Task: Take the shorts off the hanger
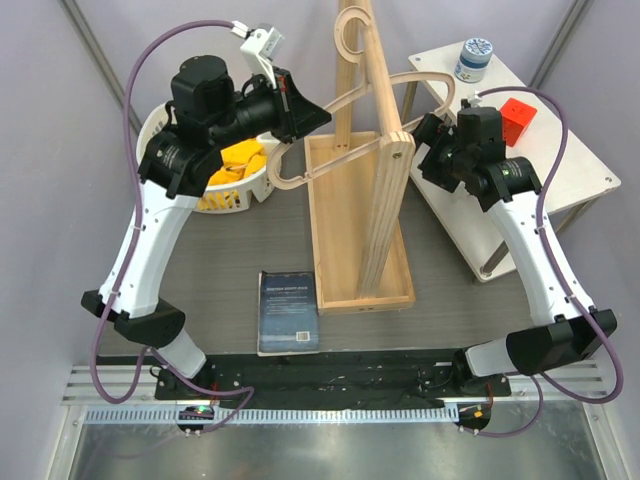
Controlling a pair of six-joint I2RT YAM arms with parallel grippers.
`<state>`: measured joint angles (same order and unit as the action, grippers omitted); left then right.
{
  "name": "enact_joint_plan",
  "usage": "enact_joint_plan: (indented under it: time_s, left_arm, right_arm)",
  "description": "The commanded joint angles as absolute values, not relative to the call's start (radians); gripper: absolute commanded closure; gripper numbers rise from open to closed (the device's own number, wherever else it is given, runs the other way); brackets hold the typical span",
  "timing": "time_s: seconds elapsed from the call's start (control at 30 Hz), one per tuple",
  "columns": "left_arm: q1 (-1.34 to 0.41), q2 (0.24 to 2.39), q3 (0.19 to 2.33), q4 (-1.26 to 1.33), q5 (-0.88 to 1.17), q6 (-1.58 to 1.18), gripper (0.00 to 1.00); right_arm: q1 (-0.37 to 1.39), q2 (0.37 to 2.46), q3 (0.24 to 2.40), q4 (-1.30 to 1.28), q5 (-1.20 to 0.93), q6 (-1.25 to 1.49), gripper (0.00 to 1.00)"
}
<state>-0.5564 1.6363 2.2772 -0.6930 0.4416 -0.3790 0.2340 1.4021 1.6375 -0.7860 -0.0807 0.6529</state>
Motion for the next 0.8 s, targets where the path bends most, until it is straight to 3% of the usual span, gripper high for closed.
enact_joint_plan:
  time_s: [0.0, 0.33, 0.5, 0.77]
  left_arm:
    - [-0.586, 1.634, 2.307, -0.641, 0.446, -0.350, 1.00]
    - [-0.600, 1.621, 2.283, -0.658, 0.416, -0.318, 1.00]
    - [-0.601, 1.621, 2.341, -0.756, 0.316, -0.161, 1.00]
    - [-0.611, 1.618, 2.316, -0.782, 0.399, -0.107, 1.00]
  right_arm:
    - [0.230, 1.347, 1.612, -0.741, -0.095, 0.664, 0.03]
    - [0.230, 1.272, 1.497, -0.749, -0.109, 0.667, 0.04]
    - [0.230, 1.273, 1.505, -0.750, -0.103, 0.667, 0.04]
    - [0.230, 1.295, 1.548, -0.750, -0.112, 0.661, 0.04]
